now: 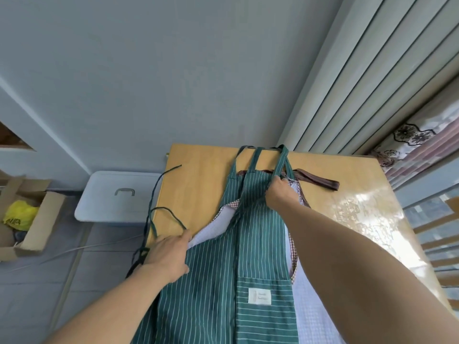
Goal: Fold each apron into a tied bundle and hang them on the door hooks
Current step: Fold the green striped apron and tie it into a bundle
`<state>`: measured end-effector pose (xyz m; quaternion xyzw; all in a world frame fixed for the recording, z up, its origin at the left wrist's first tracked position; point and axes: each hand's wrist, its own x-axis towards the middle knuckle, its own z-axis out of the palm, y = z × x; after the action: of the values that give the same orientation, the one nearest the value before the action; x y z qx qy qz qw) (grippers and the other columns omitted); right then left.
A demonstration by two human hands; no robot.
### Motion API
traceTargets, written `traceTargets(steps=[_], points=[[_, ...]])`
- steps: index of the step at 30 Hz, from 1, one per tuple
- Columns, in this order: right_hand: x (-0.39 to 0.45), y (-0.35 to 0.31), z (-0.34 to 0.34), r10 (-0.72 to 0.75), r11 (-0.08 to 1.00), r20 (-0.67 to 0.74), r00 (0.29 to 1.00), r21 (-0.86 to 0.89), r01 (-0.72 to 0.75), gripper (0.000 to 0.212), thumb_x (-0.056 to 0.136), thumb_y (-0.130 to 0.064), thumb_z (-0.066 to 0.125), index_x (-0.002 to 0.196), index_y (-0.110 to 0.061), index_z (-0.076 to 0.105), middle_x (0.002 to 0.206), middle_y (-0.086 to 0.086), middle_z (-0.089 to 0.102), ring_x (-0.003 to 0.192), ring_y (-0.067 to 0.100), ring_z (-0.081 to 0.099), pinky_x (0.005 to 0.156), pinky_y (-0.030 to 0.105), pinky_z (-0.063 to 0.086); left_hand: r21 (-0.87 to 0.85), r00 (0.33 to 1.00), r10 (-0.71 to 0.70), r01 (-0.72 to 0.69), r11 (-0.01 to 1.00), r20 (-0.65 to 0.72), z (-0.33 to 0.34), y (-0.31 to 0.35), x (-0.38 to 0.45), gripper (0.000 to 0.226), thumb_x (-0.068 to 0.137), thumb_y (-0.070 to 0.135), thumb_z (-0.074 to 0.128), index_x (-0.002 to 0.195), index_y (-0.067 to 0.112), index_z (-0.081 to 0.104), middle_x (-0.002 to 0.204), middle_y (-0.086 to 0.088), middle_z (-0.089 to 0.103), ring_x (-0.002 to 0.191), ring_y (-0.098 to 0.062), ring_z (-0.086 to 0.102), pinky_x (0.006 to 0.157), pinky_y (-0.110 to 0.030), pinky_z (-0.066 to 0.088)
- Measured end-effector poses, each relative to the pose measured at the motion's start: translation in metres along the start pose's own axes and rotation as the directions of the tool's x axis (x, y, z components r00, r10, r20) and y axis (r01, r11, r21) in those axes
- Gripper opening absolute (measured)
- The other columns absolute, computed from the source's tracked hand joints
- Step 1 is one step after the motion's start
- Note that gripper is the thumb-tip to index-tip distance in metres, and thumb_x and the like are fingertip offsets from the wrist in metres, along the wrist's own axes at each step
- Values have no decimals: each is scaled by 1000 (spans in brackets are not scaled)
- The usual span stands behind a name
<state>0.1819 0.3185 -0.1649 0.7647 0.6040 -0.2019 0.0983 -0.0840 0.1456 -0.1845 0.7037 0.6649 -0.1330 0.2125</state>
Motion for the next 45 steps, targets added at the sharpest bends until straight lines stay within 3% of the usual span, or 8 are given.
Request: traceTargets(steps=[7,14,20,25,34,38,42,45], points=[[19,28,-1,-38,985,33,999,-165,43,27,94,-9,57,122,-10,58,111,8,64,91,25,65,78,38,60,-21,989,-60,64,998,134,-7,3,13,72,72,39,89,121,22,39,103,4,63,93,-18,62,80,-33,52],[21,17,-18,-148,925,-305,941,293,241,14,97,-31,65,107,-22,59,79,-2,66,66,19,62,49,25,38,-22,959,-79,88,996,271,-6,-7,28,67,66,50,89,110,23,46,108,5,60,97,-19,61,87,-36,51],[36,-10,0,-160,897,-55,986,410,168,57,96,-24,67,146,-15,42,133,6,64,96,24,68,85,45,58,-75,957,-75,100,992,280,-3,-11,31,64,63,51,91,100,28,44,102,10,58,94,-16,59,79,-32,47],[38,-19,24,-240,959,145,960,192,210,98,92,-30,74,163,-19,8,169,0,16,152,32,19,124,48,20,-118,958,-68,105,987,280,-3,-13,30,61,64,48,91,99,29,44,102,11,57,95,-16,58,76,-33,40],[20,-7,16,-347,937,256,902,134,322,104,88,-56,70,163,-16,10,170,-2,7,155,32,6,124,50,15,-329,951,-310,295,897,4,-12,-40,0,50,73,26,89,109,33,55,116,11,62,113,-15,56,100,-33,33],[-19,9,37,-431,902,84,898,40,429,85,96,-49,62,161,-15,21,168,5,19,154,28,20,125,43,21,-495,846,-442,260,829,-297,16,-26,-41,79,70,25,91,136,25,48,124,2,56,116,-22,52,99,-42,45],[-116,38,76,-364,879,-281,888,211,428,71,99,-48,57,158,-21,29,165,0,28,152,22,20,126,42,19,-756,791,-610,369,540,-50,49,-16,-82,82,67,59,82,130,28,38,119,3,57,101,-23,63,83,-44,56],[-200,67,114,-215,870,-293,932,376,319,75,97,-45,62,158,-19,28,160,1,31,146,22,28,122,41,29,-793,807,-586,400,458,69,61,-16,-107,89,60,79,74,125,30,38,115,3,62,93,-21,65,81,-44,57]])
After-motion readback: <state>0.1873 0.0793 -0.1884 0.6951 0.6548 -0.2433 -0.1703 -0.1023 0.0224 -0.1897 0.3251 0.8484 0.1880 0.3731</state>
